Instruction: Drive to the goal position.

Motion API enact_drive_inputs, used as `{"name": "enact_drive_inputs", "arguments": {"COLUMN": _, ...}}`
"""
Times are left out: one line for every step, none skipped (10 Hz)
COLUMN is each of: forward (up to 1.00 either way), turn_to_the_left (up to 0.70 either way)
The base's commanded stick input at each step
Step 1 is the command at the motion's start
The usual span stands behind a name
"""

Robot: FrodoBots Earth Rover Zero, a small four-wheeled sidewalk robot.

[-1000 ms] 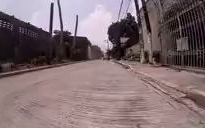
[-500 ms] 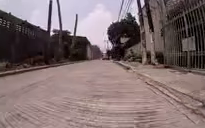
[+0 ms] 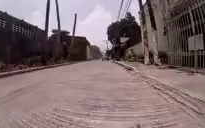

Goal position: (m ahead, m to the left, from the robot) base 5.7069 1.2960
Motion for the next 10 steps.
{"name": "enact_drive_inputs", "arguments": {"forward": 0.70, "turn_to_the_left": 0.00}}
{"name": "enact_drive_inputs", "arguments": {"forward": 0.70, "turn_to_the_left": 0.00}}
{"name": "enact_drive_inputs", "arguments": {"forward": 0.70, "turn_to_the_left": 0.00}}
{"name": "enact_drive_inputs", "arguments": {"forward": 0.70, "turn_to_the_left": 0.00}}
{"name": "enact_drive_inputs", "arguments": {"forward": 0.70, "turn_to_the_left": 0.00}}
{"name": "enact_drive_inputs", "arguments": {"forward": 0.70, "turn_to_the_left": 0.00}}
{"name": "enact_drive_inputs", "arguments": {"forward": 0.70, "turn_to_the_left": 0.00}}
{"name": "enact_drive_inputs", "arguments": {"forward": 0.70, "turn_to_the_left": 0.00}}
{"name": "enact_drive_inputs", "arguments": {"forward": 0.70, "turn_to_the_left": 0.00}}
{"name": "enact_drive_inputs", "arguments": {"forward": 0.70, "turn_to_the_left": 0.00}}
